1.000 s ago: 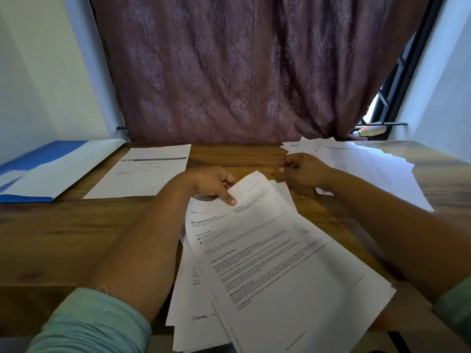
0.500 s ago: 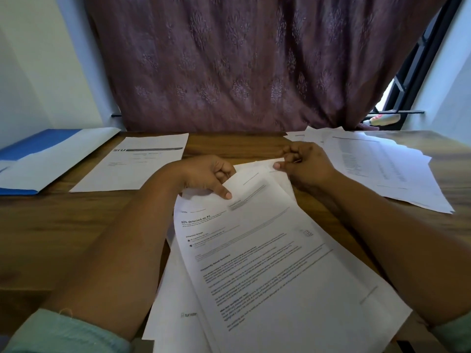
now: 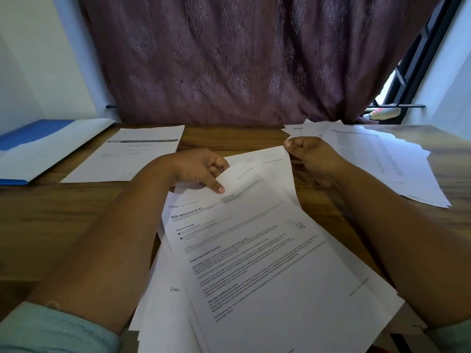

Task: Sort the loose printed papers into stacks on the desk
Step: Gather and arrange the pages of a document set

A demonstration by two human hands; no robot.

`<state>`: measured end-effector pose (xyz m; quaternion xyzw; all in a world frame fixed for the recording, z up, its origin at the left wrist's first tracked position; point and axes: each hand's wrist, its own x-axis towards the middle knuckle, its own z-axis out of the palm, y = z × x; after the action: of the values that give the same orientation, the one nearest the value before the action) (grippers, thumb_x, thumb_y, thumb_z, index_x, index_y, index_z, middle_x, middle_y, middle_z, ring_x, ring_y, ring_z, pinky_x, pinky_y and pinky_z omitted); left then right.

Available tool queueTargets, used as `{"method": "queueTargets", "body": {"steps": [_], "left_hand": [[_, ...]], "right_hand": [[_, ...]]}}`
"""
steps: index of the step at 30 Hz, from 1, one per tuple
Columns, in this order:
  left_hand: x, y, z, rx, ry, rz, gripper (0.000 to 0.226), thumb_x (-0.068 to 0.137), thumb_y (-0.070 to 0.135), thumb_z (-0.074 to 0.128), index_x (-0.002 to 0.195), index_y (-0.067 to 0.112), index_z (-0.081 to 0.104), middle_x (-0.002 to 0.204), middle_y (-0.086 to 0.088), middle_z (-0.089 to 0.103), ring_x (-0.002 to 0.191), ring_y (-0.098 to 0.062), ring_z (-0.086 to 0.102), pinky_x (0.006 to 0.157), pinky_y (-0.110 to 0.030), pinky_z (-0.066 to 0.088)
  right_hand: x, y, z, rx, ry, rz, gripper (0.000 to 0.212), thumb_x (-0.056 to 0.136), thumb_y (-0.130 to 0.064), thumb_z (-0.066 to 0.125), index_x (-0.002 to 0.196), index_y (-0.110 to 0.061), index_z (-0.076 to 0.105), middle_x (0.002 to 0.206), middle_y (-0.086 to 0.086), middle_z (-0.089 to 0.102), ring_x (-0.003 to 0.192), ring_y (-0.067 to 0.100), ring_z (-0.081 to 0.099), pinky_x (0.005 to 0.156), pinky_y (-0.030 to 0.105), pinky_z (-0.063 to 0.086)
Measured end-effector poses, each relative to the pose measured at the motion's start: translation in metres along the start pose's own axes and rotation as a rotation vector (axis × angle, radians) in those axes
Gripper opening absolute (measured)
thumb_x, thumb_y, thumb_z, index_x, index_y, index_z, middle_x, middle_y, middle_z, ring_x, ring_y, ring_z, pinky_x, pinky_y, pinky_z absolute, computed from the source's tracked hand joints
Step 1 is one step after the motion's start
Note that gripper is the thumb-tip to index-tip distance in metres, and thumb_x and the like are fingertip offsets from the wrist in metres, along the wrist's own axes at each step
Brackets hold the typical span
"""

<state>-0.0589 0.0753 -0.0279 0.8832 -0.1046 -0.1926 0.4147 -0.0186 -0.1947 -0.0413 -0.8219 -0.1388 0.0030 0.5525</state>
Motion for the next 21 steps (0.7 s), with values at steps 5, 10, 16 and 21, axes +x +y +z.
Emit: {"method": "queueTargets", "body": {"steps": [5,10,16,21], "left_hand": [[0.001,-0.001,0.000,0.004,0.006,-0.006,0.032,0.081,0.004,0.075,0.111,0.013,0.071,0.108,0.001,0.075,0.099,-0.023,0.072,0.092,-0.045,0.056],[-0.002,0.001,0.000,-0.013,-0.018,0.000,0.030,0.084,0.004,0.073,0.113,0.011,0.070,0.110,0.001,0.074,0.097,-0.023,0.073,0.086,-0.041,0.058],[-0.002,0.001,-0.003,-0.049,-0.003,0.011,0.017,0.089,0.010,0.067,0.105,0.012,0.071,0.103,-0.002,0.076,0.092,-0.023,0.074,0.078,-0.034,0.059],[0.002,-0.003,-0.005,-0.027,0.053,0.034,0.020,0.093,0.018,0.065,0.109,0.011,0.073,0.105,-0.007,0.075,0.096,-0.023,0.072,0.089,-0.035,0.057]], "right_hand": [[-0.002,-0.001,0.000,0.048,-0.021,0.015,0.028,0.099,-0.034,0.050,0.099,-0.013,0.068,0.096,-0.005,0.072,0.084,0.012,0.070,0.068,0.016,0.053],[-0.002,-0.002,0.001,0.125,-0.029,0.025,0.027,0.098,-0.032,0.052,0.100,-0.012,0.069,0.098,-0.002,0.074,0.095,0.018,0.070,0.087,0.028,0.056],[-0.007,-0.006,-0.015,0.220,-0.535,0.262,0.041,0.084,-0.017,0.064,0.124,-0.013,0.061,0.120,0.004,0.069,0.110,0.022,0.067,0.086,0.033,0.057],[0.011,0.005,-0.018,0.070,0.018,0.136,0.025,0.089,-0.013,0.068,0.114,-0.007,0.067,0.113,0.012,0.071,0.098,0.026,0.070,0.090,0.042,0.056]]}}
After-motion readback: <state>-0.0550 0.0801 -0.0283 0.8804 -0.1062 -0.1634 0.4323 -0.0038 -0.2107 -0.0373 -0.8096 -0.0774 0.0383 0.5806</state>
